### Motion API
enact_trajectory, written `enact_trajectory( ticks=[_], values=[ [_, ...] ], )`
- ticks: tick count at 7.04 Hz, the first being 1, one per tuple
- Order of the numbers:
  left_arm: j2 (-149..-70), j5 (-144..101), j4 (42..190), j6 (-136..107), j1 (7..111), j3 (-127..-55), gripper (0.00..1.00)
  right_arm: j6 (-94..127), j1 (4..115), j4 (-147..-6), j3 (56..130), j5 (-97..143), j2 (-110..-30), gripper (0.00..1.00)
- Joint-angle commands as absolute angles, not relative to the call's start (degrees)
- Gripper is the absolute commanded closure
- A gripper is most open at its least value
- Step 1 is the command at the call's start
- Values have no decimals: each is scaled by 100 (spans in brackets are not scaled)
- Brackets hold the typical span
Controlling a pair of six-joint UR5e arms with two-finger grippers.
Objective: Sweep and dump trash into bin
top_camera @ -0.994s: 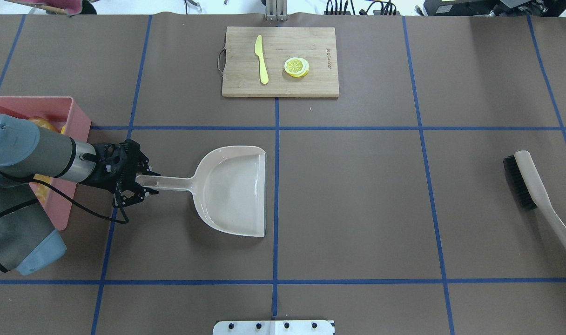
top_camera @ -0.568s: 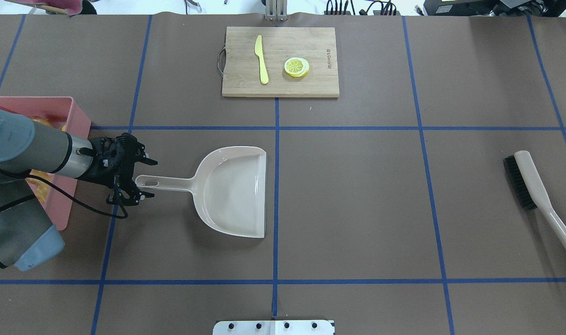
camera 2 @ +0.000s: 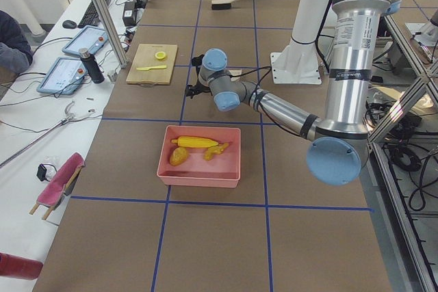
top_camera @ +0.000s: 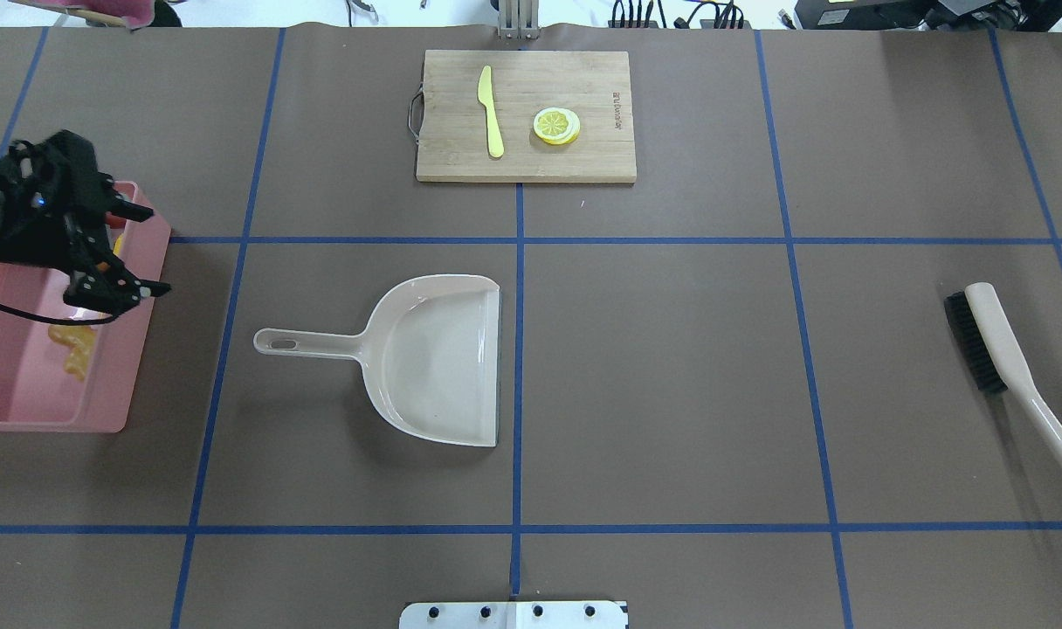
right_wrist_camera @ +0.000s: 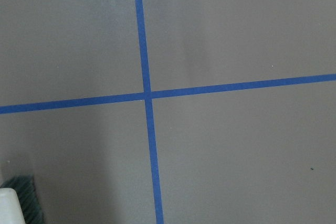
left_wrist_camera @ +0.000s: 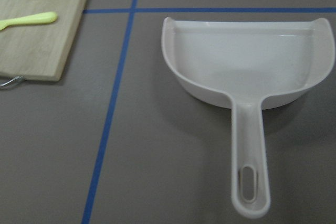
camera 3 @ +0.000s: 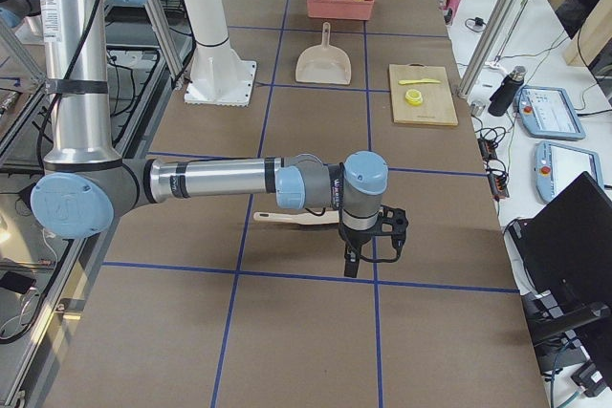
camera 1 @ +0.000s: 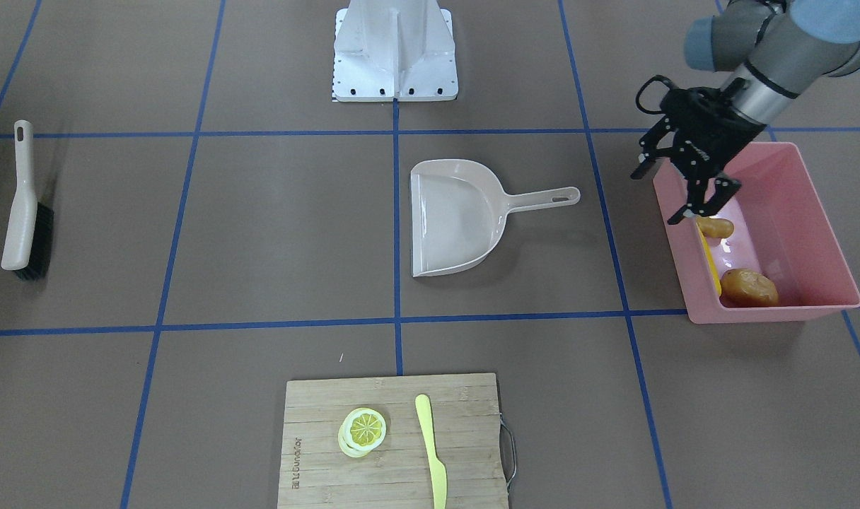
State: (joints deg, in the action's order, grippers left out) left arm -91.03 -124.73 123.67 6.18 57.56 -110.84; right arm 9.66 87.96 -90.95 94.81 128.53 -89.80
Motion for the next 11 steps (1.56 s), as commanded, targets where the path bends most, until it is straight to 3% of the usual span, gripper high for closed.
enact_trajectory(
  ticks=[1, 3, 6, 11],
  values=[
    [-8448, -12552, 10555, 334, 7217, -11391, 2, 869, 8947, -9262, 9570, 13174, -8913, 0],
    [-8342, -12585, 9277, 343, 8397, -11242, 2, 896, 8938, -9709, 9772, 13175, -8894, 0],
    [-7562, -13383, 9298, 316, 9453, -11006, 2, 879, 8930, -9659, 9703, 12877, -8982, 0],
    [-7462, -13333, 9272, 343, 9879, -10724, 2, 887, 8947, -9650, 9589, 12972, -9062, 0]
  ],
)
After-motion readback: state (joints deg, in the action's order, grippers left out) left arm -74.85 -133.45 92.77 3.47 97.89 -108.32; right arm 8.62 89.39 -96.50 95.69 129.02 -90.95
